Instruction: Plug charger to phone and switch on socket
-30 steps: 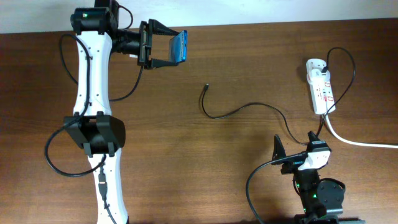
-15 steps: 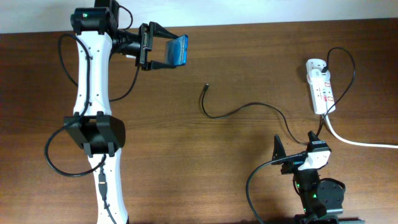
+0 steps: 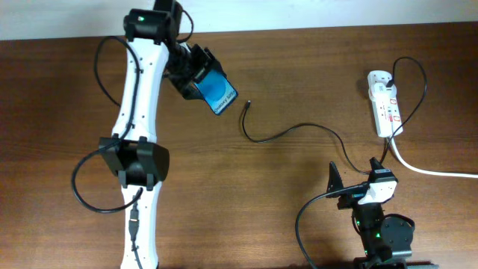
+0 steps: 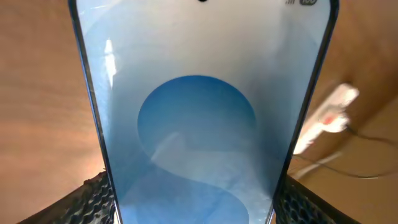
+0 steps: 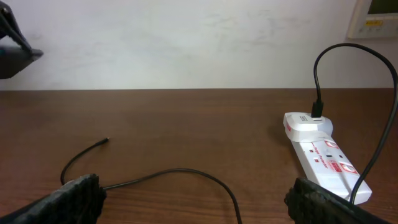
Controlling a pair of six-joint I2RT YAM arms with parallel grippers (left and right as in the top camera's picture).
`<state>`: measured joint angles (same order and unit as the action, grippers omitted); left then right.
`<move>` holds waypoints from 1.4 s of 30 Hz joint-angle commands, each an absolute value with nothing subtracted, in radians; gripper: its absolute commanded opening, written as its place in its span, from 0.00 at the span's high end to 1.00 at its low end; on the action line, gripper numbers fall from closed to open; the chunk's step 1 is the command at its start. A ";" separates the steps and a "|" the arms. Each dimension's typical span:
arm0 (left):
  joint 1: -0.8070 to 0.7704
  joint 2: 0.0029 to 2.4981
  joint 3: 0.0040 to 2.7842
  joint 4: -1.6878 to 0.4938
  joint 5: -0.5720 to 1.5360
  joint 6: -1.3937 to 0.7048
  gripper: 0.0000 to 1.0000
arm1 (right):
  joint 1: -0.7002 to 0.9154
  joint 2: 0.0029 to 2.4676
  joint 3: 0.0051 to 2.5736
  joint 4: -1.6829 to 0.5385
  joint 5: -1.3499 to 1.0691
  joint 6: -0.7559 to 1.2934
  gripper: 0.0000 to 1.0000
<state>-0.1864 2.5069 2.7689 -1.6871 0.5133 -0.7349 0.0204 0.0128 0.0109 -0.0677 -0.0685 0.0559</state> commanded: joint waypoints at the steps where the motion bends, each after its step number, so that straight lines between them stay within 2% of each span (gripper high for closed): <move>1: -0.214 2.491 2.800 -1.688 0.418 -0.492 1.00 | 0.027 0.008 0.006 -0.072 -0.074 0.060 0.02; 8: -0.236 2.491 2.800 -1.688 0.420 -0.474 1.00 | 0.026 0.008 0.006 -0.072 -0.071 0.060 0.02; 11: -0.249 2.491 2.800 -1.688 0.422 -0.516 1.00 | 0.026 0.008 0.007 -0.036 -0.218 0.064 0.02; 14: -0.286 2.491 2.800 -1.684 0.422 -0.617 1.00 | 0.026 0.014 0.046 -0.035 -0.234 0.225 0.02; 17: -0.327 2.491 2.800 -1.650 0.422 -0.622 1.00 | 0.026 0.093 0.129 -0.038 -0.293 0.287 0.02; 22: -0.340 2.491 2.800 -1.628 0.421 -0.846 1.00 | 0.026 0.463 0.371 -0.054 -0.457 0.331 0.02; 27: -0.338 2.491 2.800 -1.628 0.422 -1.120 1.00 | 0.026 0.949 0.748 -0.230 -0.758 0.331 0.02; 30: -0.338 2.491 2.800 -1.628 0.458 -1.239 1.00 | 0.026 1.149 0.806 -0.200 -0.846 0.332 0.02; 32: -0.338 2.491 2.800 -1.628 0.490 -1.250 1.00 | 0.027 1.245 0.806 -0.124 -0.910 0.415 0.00; 33: -0.338 2.491 2.800 -1.628 0.490 -1.250 1.00 | 0.030 1.284 0.806 -0.081 -0.916 0.459 0.16; 35: -0.338 2.491 2.800 -1.629 0.490 -1.265 1.00 | 0.047 1.319 0.807 -0.031 -0.894 0.518 0.34; 38: -0.338 2.491 2.800 -1.633 0.495 -1.299 1.00 | 0.150 1.332 0.807 -0.017 -0.602 0.703 0.36; 42: -0.350 2.491 2.800 -1.637 0.493 -1.298 1.00 | 0.295 1.332 0.811 0.072 -0.371 0.851 0.36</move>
